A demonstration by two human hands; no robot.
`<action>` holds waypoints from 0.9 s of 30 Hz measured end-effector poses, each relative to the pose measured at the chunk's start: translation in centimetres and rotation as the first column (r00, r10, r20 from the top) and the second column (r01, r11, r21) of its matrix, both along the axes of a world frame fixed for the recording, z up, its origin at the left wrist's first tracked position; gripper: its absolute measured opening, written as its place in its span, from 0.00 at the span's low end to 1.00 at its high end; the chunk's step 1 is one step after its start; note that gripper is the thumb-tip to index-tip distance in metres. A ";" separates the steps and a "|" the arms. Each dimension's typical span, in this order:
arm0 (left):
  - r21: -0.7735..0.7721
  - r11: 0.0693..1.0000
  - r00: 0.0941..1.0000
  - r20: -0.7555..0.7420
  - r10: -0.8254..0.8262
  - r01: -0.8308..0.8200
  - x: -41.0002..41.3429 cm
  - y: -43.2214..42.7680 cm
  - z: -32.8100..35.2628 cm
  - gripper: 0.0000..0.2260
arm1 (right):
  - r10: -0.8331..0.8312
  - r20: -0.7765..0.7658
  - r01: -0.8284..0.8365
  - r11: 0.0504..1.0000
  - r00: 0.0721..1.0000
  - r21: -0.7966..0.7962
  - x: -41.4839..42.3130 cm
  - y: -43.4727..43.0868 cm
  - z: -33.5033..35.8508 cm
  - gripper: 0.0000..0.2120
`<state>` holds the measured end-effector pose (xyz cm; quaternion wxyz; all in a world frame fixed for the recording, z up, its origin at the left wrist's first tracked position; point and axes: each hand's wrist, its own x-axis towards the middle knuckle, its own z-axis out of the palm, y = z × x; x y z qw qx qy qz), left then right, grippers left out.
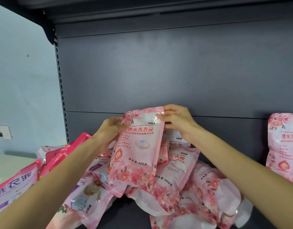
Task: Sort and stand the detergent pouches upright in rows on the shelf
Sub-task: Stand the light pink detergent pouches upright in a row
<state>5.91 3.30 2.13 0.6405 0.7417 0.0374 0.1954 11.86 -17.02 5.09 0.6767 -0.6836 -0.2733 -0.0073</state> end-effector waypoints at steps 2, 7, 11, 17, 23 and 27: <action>-0.043 0.999 0.999 0.033 0.015 -0.014 -0.5 -0.2 0.4 0.10 | 0.002 0.011 -0.002 1.000 1.000 0.010 -0.3 -0.1 0.3 0.07; -0.124 0.992 0.998 0.058 -0.011 0.018 -1.7 -0.5 1.4 0.03 | 0.026 0.027 -0.027 0.998 0.999 0.058 -1.6 -0.5 1.0 0.07; -0.124 0.992 0.996 0.088 -0.019 0.030 -3.0 -0.9 2.5 0.04 | 0.043 0.043 -0.048 0.993 0.998 0.109 -2.7 -0.8 1.7 0.07; -0.085 0.995 0.988 0.154 -0.031 0.044 -5.3 -1.6 3.9 0.07 | 0.037 0.010 -0.038 0.974 0.999 0.225 -4.2 -1.4 1.6 0.11; -0.097 0.992 0.985 0.164 -0.062 0.079 -6.8 -2.2 4.7 0.04 | 0.188 -0.100 -0.182 0.981 0.977 0.064 -5.8 -2.7 0.1 0.13; -0.121 0.985 0.979 0.178 -0.098 0.121 -7.9 -2.8 5.2 0.02 | 0.206 -0.109 -0.200 0.978 0.973 0.060 -7.0 -3.6 -0.6 0.14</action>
